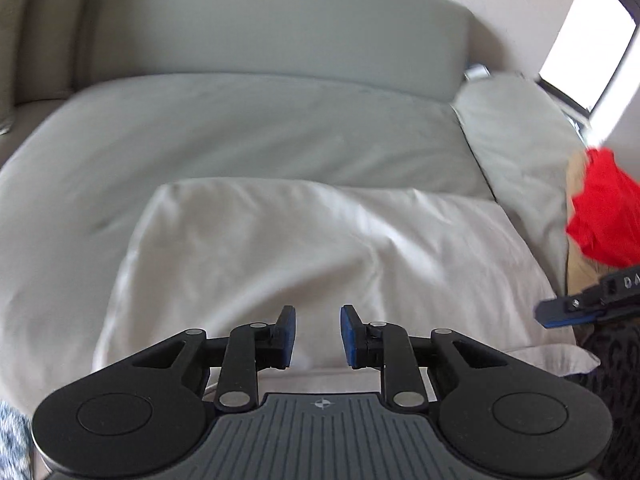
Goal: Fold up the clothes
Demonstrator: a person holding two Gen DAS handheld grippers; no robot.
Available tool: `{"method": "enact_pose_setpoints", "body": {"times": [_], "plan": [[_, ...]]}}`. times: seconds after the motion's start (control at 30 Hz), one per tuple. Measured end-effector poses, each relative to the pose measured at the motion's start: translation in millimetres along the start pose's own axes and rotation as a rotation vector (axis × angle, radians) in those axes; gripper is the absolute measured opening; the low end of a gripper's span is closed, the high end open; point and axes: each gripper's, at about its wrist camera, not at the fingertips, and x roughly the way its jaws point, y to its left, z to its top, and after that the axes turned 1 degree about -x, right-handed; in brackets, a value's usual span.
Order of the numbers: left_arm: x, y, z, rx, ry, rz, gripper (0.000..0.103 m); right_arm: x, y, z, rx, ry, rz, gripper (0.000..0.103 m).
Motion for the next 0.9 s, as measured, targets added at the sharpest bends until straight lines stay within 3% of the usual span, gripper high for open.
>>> {"method": "enact_pose_setpoints", "body": {"times": [0.17,0.3,0.4,0.53,0.6,0.7,0.77,0.83,0.9], "plan": [[34,-6,-8,0.026,0.135,-0.002,0.018,22,-16,-1,0.041,0.080,0.004,0.025],[5,-1,-31,0.119,0.222,-0.048,0.018,21,-20,-25,0.034,0.241,0.045,0.025],[-32,9,-55,0.180,0.256,-0.018,0.019,12,-19,-48,-0.014,0.350,0.054,0.032],[-72,27,-67,0.096,0.178,-0.051,0.020,-5,-10,-45,-0.059,0.294,0.051,0.035],[-79,27,-65,0.051,0.110,-0.057,0.028,-6,1,-36,-0.074,0.230,0.055,0.036],[-69,20,-57,0.005,0.009,-0.032,0.029,3,24,-26,-0.122,0.149,0.080,0.036],[-50,15,-53,-0.017,-0.037,-0.015,0.027,13,41,-30,-0.206,0.097,0.047,0.036],[-25,9,-52,-0.028,-0.010,0.010,0.027,22,52,-38,-0.323,0.075,-0.034,0.036],[-2,2,-57,-0.037,0.118,0.053,0.027,30,51,-46,-0.405,0.115,-0.095,0.039]]}}
